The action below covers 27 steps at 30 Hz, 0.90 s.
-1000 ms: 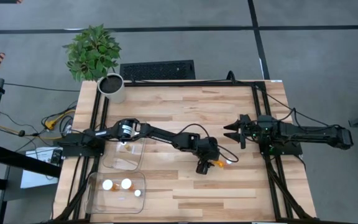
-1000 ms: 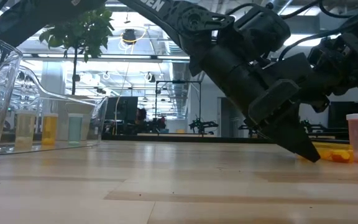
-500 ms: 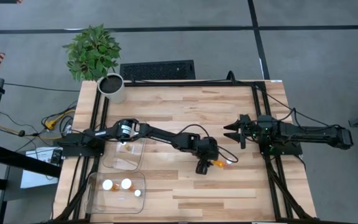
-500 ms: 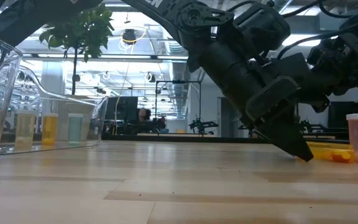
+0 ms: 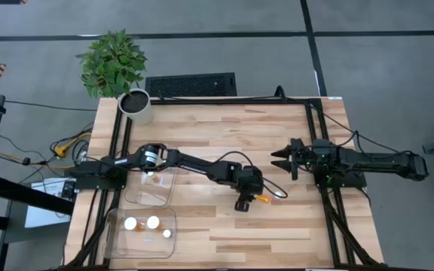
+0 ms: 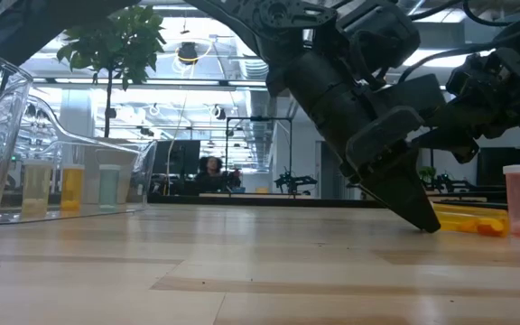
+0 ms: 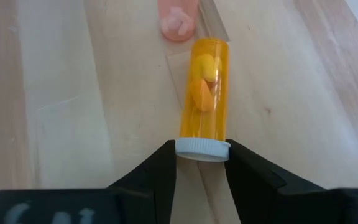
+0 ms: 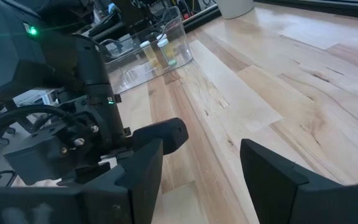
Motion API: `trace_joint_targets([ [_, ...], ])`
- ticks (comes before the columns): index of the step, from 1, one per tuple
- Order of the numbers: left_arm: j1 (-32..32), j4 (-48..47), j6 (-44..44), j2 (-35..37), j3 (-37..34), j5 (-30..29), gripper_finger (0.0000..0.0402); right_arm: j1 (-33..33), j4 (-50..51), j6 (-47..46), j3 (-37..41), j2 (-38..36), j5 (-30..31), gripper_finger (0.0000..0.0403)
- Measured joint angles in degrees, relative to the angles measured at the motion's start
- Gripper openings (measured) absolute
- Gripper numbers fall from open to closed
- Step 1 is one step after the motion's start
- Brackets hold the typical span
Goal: Pick and place medicine bottles into bin by pill shape (circle, oval)
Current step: Put the orange capsule bottle into the bottom transparent bin
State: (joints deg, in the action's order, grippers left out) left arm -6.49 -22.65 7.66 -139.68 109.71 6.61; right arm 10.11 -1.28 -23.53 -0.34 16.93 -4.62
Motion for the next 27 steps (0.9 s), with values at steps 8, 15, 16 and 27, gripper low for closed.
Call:
trace_joint_targets([
  [8, -0.5, -4.6, -2.0, 2.3, 0.1, -1.1, 0.0108, 0.0, 0.0, 0.0, 0.0, 0.0, 0.0, 0.0225],
  [15, -2.4, -14.9, -5.1, 7.2, 0.1, -8.3, 0.0116, 0.0, 0.0, 0.0, 0.0, 0.0, 0.0, 0.0225],
  [16, -2.9, -18.0, -5.4, 8.1, 0.1, -9.0, 0.0116, 0.0, 0.0, 0.0, 0.0, 0.0, 0.0, 0.0225],
  [27, -12.4, -54.3, -19.6, 21.0, 0.2, -17.6, 0.0115, 0.0, -0.1, 0.0, 0.0, 0.0, 0.0, 0.0225],
])
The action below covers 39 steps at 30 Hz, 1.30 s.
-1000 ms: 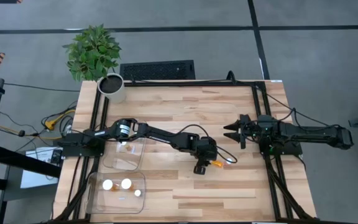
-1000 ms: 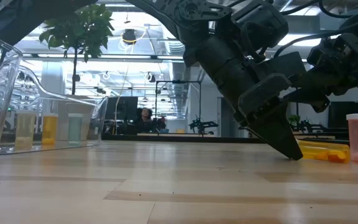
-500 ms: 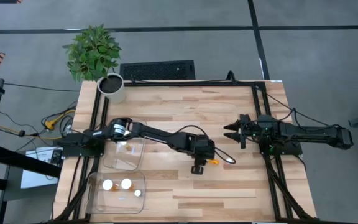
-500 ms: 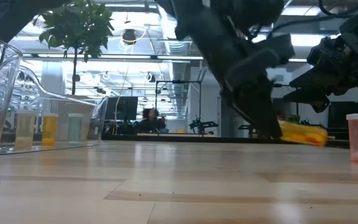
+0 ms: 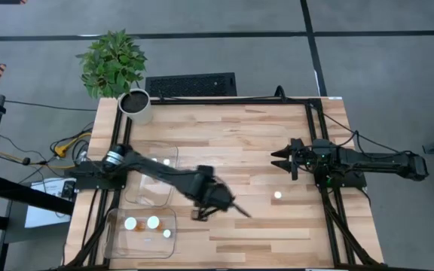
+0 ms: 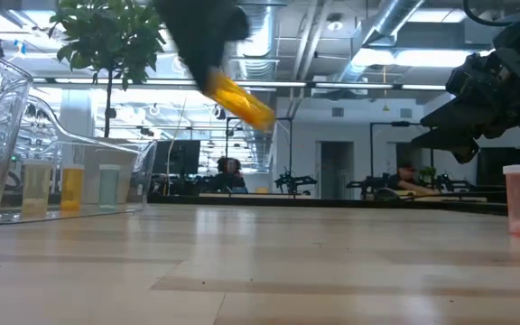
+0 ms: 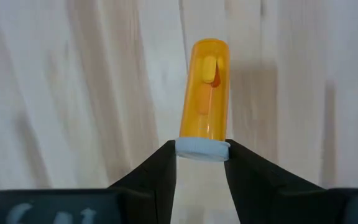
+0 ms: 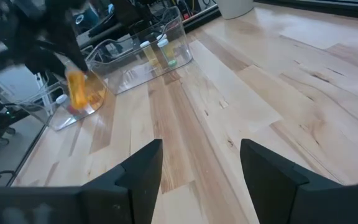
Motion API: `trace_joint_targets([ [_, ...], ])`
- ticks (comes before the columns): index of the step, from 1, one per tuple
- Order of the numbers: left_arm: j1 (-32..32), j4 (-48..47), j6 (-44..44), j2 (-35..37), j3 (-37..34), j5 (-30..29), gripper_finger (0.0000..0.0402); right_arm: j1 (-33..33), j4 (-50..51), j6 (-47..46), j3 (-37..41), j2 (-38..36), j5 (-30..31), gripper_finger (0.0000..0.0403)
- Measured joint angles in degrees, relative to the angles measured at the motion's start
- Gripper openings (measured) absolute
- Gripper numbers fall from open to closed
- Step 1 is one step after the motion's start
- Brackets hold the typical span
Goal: Pick and place medicine bottles into bin by pill shape (circle, oval)
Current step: Put the orange capsule bottle into the bottom transparent bin
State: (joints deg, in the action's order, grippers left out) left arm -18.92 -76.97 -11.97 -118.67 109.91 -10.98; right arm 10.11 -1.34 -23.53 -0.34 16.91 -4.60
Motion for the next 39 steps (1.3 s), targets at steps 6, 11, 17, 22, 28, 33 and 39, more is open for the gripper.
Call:
trace_joint_targets([
  [6, -5.6, -13.8, -11.4, 5.3, 0.0, -0.3, 0.0116, 0.0, -0.2, 0.0, 0.0, 0.0, 0.0, 0.0225],
  [11, -9.9, -12.7, -13.3, 8.8, 0.2, 3.2, 0.0117, 0.0, -0.2, 0.0, 0.0, 0.0, 0.0, 0.0225],
  [17, -14.1, -13.0, -20.9, 9.7, 0.1, 8.8, 0.0117, 0.0, -0.3, -0.4, 0.0, 0.0, 0.1, 0.0225],
  [22, -16.5, -13.1, -33.0, 9.7, 0.1, 17.9, 0.0117, 0.0, -0.5, -0.5, 0.0, 0.0, 0.1, 0.0225],
  [28, -19.7, -13.0, -46.1, 9.7, 0.1, 22.5, 0.0117, 0.0, -0.6, -0.5, 0.0, 0.0, 0.1, 0.0225],
  [33, -21.7, -13.0, -54.7, 9.7, 0.1, 23.7, 0.0117, 0.0, -0.6, -0.5, 0.0, 0.0, 0.1, 0.0225],
  [39, -24.4, -12.9, -59.3, 9.7, -0.6, 25.0, 0.0117, 0.0, -0.6, -0.5, 0.0, 0.0, 0.1, 0.0225],
])
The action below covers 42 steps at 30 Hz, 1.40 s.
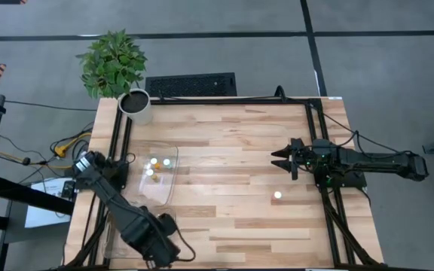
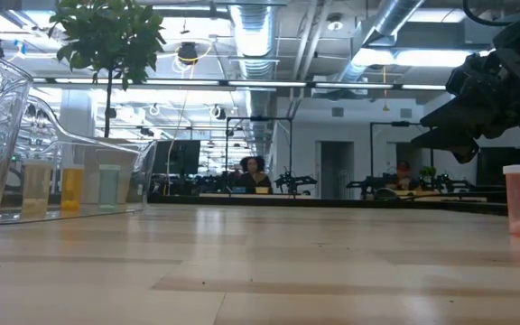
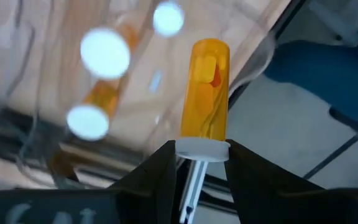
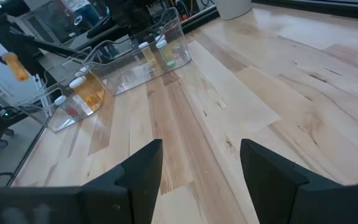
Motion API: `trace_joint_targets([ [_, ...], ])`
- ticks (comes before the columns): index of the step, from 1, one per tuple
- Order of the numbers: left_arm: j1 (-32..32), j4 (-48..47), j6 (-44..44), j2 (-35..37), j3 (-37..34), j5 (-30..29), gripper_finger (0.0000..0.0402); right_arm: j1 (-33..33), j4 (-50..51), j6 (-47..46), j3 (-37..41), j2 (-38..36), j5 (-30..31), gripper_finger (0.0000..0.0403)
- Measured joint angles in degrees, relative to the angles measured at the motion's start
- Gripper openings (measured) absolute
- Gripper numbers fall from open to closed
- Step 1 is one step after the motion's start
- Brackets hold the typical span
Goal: Pick and place medicine bottles into bin by pill shape (circle, oval)
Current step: Put the orange capsule bottle into the bottom transparent bin
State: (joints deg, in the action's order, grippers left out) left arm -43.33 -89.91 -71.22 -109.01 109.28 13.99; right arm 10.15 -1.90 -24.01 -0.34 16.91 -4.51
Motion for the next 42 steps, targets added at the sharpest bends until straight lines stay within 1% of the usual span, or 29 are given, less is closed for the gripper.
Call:
trace_joint_targets([
  [2, -1.0, -0.1, -2.0, 0.0, -1.7, 2.1, 0.0117, 0.0, 0.0, 0.0, 0.0, 0.0, 0.0, 0.0225],
  [9, -4.6, -0.1, -5.4, 0.0, -10.3, 13.5, 0.0117, 0.0, 0.0, 0.0, 0.0, 0.0, 0.0, 0.0225],
  [16, -5.2, -0.1, -4.7, 0.0, -17.7, 19.3, 0.0117, 0.0, 0.1, 0.0, 0.0, 0.0, 0.0, 0.0225],
  [24, -5.2, 0.8, -2.6, 0.0, -23.5, 19.7, 0.0117, 0.0, 0.1, 0.1, 0.0, 0.0, 0.0, 0.0225],
  [32, -4.5, 8.9, -2.7, 0.0, -28.5, 20.3, 0.0117, 0.0, 0.1, 0.5, 0.0, 0.0, 0.0, 0.0225],
  [38, -4.1, 9.4, -2.4, 0.0, -28.9, 19.6, 0.0117, 0.0, 0.2, 0.5, 0.0, 0.0, 0.0, 0.0225],
  [42, -4.1, 9.5, -2.2, 0.0, -28.9, 20.3, 0.0117, 0.0, 0.2, 0.5, 0.0, 0.0, 0.0, 0.0225],
])
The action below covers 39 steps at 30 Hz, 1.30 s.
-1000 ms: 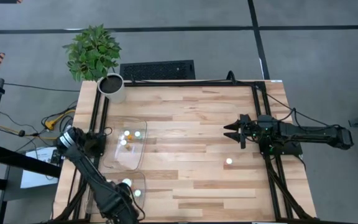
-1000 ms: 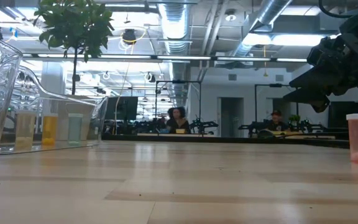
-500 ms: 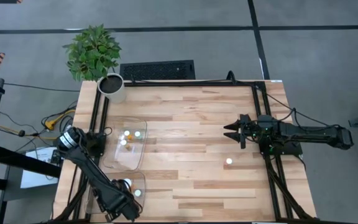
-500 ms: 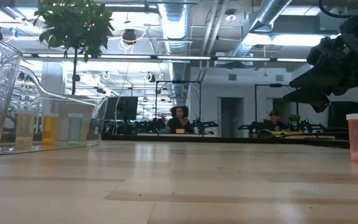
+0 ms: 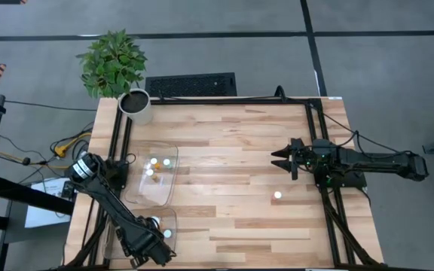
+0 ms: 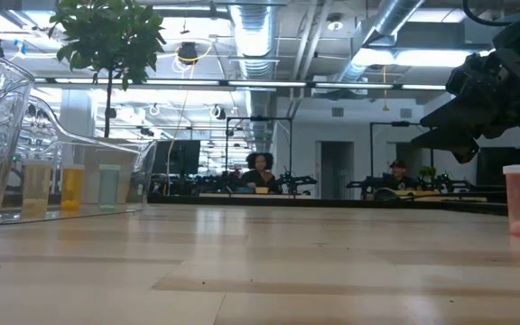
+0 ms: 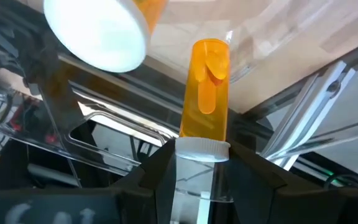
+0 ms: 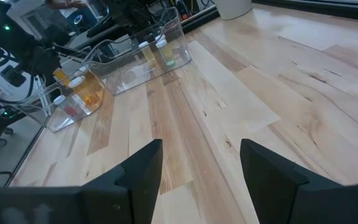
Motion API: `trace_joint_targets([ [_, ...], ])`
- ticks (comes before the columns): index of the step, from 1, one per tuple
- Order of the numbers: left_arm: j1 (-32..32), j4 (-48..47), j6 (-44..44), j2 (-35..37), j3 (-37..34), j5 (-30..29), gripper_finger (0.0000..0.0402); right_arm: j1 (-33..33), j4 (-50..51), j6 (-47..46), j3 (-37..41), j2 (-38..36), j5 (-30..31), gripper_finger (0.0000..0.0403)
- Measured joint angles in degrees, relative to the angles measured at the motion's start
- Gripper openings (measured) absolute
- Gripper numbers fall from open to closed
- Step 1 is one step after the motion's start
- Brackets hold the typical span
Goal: Pick and place medicine bottles into bin by pill shape (circle, oval)
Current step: Put the orange capsule bottle into the bottom transparent bin
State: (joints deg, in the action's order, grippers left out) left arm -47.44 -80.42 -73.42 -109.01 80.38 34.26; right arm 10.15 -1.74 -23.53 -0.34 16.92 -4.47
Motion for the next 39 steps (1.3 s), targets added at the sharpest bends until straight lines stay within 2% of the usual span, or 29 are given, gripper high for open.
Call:
trace_joint_targets([
  [4, 0.0, 0.0, 2.8, 0.0, 0.0, -0.2, 0.0117, 0.0, 0.0, 0.0, 0.0, 0.0, 0.0, 0.0225],
  [14, 2.5, -0.8, 2.4, 0.0, 0.0, -2.6, 0.0116, 0.0, 0.0, 0.0, 0.0, 0.0, 0.0, 0.0225],
  [24, 3.2, -2.5, 1.6, -0.1, -0.1, -0.1, 0.0116, 0.0, 0.0, 0.0, 0.0, 0.0, 0.0, 0.0225],
  [34, 3.2, -2.8, 1.6, -0.3, -0.1, -1.5, 0.0116, 0.0, 0.0, 0.0, 0.0, 0.0, 0.0, 0.0225],
  [39, 3.0, -2.7, 3.8, -1.9, -0.1, 0.0, 0.0116, 0.0, 0.0, 0.0, 0.0, 0.0, 0.0, 0.0225],
])
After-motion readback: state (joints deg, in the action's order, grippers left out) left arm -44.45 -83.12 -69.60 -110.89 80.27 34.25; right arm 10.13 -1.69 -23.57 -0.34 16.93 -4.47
